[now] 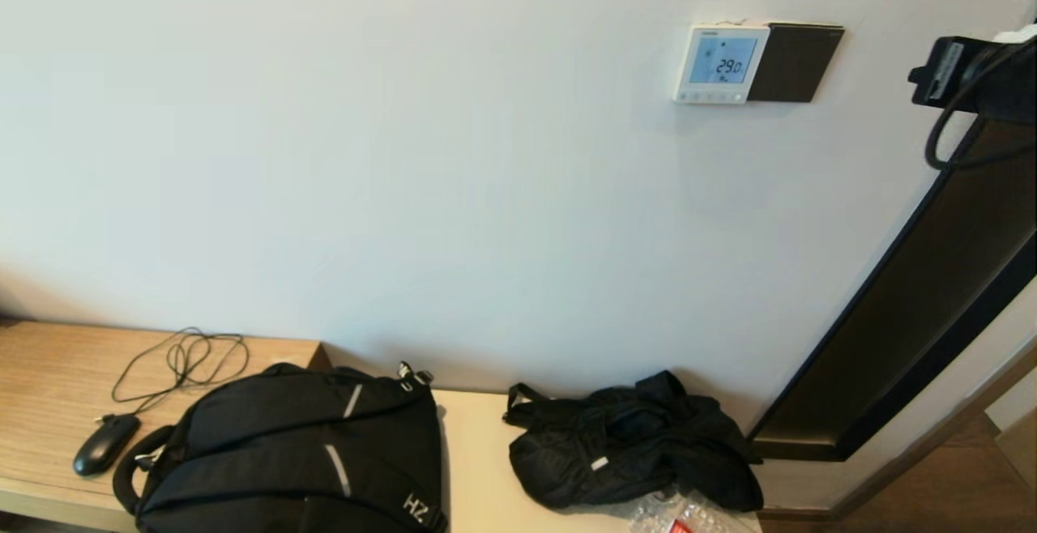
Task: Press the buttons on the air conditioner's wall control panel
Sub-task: Turn off the central air conditioner
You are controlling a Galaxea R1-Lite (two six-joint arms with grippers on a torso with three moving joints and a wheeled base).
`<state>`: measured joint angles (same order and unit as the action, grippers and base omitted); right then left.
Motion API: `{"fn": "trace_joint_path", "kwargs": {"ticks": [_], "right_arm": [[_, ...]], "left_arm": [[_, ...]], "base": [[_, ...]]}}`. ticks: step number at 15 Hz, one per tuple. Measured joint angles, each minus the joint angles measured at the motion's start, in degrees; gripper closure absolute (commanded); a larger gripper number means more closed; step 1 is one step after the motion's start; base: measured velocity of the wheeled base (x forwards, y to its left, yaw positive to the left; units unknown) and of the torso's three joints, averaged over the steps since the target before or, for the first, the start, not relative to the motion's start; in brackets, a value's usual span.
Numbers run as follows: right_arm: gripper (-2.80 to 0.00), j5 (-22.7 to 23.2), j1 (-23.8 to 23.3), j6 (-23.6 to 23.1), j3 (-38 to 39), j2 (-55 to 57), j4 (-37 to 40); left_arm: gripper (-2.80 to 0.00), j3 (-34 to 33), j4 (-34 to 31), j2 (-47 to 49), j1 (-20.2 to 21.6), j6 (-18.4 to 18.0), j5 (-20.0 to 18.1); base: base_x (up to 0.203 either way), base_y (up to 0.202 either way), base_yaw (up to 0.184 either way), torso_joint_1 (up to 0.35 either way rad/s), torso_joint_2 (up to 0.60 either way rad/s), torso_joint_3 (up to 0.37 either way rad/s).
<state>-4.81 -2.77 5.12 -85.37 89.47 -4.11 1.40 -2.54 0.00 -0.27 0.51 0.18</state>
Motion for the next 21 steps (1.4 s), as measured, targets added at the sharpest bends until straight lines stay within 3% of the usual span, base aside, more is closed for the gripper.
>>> {"fn": "trace_joint_path", "kwargs": {"ticks": [3, 8, 12, 21], "right_arm": [[0.0, -3.9, 4.5, 0.0, -4.5, 4.8, -0.1], [0.0, -5.2, 9.2, 0.0, -12.0, 12.4, -0.1], [0.0, -5.4, 10.4, 0.0, -16.3, 17.2, -0.1], [0.0, -6.1, 13.9, -0.1, -16.9, 20.4, -0.2]], "left_arm": [[0.0, 0.0, 0.0, 0.0, 0.0, 0.0, 0.0], [0.0, 0.0, 0.0, 0.0, 0.0, 0.0, 0.0], [0.0, 0.0, 0.0, 0.0, 0.0, 0.0, 0.0], [0.0, 0.0, 0.0, 0.0, 0.0, 0.0, 0.0]], "base": [[0.0, 0.0, 0.0, 0.0, 0.0, 0.0], [0.0, 0.0, 0.0, 0.0, 0.0, 0.0], [0.0, 0.0, 0.0, 0.0, 0.0, 0.0], [0.0, 0.0, 0.0, 0.0, 0.0, 0.0]]}}
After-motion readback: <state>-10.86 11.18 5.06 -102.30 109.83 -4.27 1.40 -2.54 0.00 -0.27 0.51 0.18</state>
